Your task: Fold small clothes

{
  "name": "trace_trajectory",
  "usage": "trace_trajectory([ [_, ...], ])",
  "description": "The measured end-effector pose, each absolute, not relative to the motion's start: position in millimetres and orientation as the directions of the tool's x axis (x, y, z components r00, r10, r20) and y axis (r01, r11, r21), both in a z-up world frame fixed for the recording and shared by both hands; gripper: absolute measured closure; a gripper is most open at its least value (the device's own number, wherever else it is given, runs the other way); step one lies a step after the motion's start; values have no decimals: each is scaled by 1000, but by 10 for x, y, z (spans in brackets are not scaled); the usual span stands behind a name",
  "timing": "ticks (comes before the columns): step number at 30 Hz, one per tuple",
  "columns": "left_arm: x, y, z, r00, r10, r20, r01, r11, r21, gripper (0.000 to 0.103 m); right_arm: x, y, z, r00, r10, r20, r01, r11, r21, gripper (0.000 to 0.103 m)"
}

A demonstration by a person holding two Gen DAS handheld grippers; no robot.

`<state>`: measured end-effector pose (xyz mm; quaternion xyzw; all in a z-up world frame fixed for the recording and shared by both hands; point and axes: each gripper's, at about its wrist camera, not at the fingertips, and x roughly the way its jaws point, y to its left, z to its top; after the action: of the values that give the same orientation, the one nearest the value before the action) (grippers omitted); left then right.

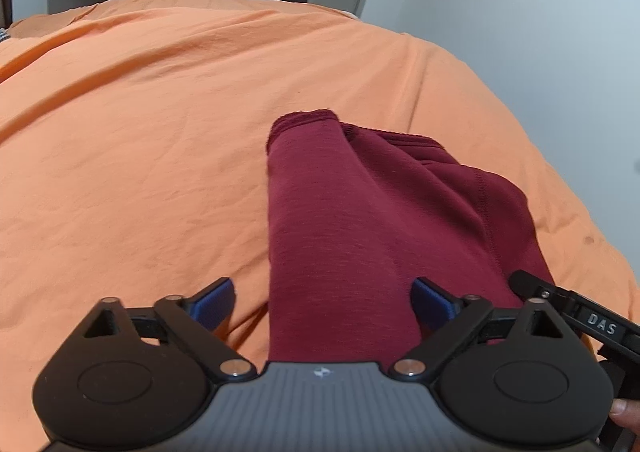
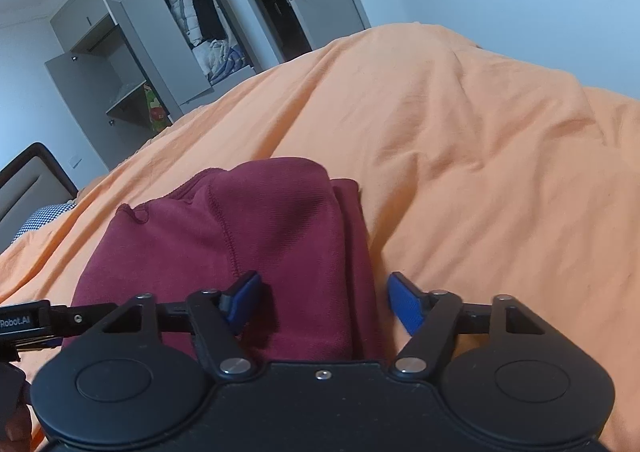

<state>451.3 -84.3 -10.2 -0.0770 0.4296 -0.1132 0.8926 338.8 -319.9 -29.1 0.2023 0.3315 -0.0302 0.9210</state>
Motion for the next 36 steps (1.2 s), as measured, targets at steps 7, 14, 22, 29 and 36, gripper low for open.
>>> trace_trajectory([
  [7,4540,-810,-100,585,-324,-743,137,943,-303,25,3379,-3154,-255,781,85,-619,188,913,362,55],
  [14,4470,-786,-18,602,-331,-727,138,939,-314,47,3301,-3089,-123,809,73,-583,180,913,365,86],
  [22,4330,-669,219,645,-370,-668,171,923,-346,64,3253,-2861,188,850,87,-519,111,934,339,88],
  [29,4185,-336,506,713,-319,-625,145,939,-313,64,3364,-2472,468,869,148,-471,15,946,325,89],
  [36,4048,222,715,765,-232,-601,71,958,-279,64,3549,-1882,630,867,243,-434,-97,938,332,89],
])
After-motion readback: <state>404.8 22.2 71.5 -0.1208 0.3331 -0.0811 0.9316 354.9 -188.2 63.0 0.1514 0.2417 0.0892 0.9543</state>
